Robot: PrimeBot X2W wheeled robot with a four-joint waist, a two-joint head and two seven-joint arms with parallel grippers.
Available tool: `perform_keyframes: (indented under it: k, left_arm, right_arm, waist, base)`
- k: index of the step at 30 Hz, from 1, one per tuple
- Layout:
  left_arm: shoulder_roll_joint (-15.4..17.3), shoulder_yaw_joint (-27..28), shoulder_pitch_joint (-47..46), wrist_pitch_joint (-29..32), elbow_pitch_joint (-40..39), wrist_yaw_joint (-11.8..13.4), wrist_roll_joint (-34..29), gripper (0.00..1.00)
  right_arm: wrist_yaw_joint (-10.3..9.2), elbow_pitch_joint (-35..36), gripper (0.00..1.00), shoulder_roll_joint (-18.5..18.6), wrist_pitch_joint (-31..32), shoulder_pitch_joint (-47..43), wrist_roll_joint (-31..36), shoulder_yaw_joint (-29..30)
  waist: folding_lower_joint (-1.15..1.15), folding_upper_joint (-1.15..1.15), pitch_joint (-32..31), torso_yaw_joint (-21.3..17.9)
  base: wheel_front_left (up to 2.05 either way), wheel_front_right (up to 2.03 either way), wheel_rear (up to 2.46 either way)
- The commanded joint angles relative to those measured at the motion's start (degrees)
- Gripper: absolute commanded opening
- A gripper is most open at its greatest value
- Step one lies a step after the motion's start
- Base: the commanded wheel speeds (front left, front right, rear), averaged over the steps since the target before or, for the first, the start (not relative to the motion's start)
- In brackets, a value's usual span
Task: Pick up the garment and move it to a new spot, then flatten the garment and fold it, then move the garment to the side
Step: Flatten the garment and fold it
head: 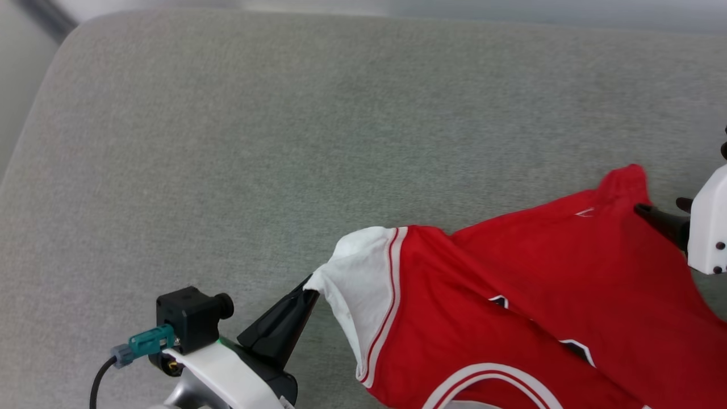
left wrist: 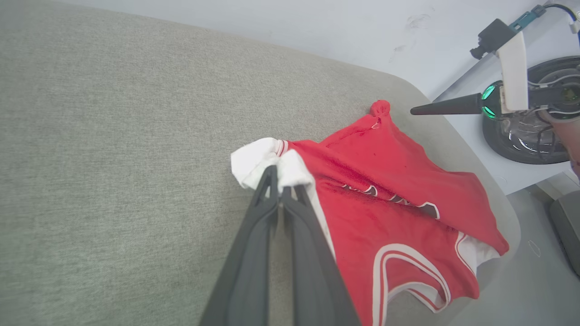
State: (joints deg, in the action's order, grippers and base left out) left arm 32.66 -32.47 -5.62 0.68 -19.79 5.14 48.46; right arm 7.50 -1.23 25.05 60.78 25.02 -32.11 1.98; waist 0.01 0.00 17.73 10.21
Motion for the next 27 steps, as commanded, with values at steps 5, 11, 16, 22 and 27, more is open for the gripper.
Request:
perform_keyframes:
  k: [5,11,16,22,27]
  left_arm:
    - [-1.3,-1.0,-2.6,-0.1,0.2,-1.0,-0.7,0.00]
    - [-2.7,-2.1,-4.0,-0.5,0.7,-1.8,-1.1,0.00]
    - [-3.3,-2.4,-4.5,-0.8,1.6,-2.3,-1.1,0.00]
    - [-3.3,-2.4,-4.8,-1.0,2.2,-2.5,-1.0,0.00]
    - [-2.8,-2.4,-5.0,-0.7,2.6,-2.3,-1.2,0.00]
  right_arm:
    - [-0.02,-4.9,1.00,1.5,-0.1,4.1,3.6,-2.2]
    - [-0.02,-9.5,1.00,2.5,-0.5,5.4,4.9,-3.5]
    - [-0.06,-12.4,1.00,3.7,0.0,3.9,5.3,-5.4]
    - [-0.07,-14.6,1.00,3.2,-1.5,3.1,5.2,-5.6]
    - [-0.04,-16.0,0.00,2.2,-3.6,3.6,5.3,-6.0]
  waist:
    - [-0.01,0.00,5.1,5.0]
    - [-0.01,0.00,7.2,7.2]
    - [-0.01,0.00,8.1,8.4]
    - [-0.01,0.00,8.1,8.8]
    - [-0.01,0.00,7.3,8.3]
  base:
    - [0.00,0.00,0.00]
    - [0.00,0.00,0.00]
    - [0.00,0.00,0.00]
    - [0.00,0.00,0.00]
    - [0.00,0.00,0.00]
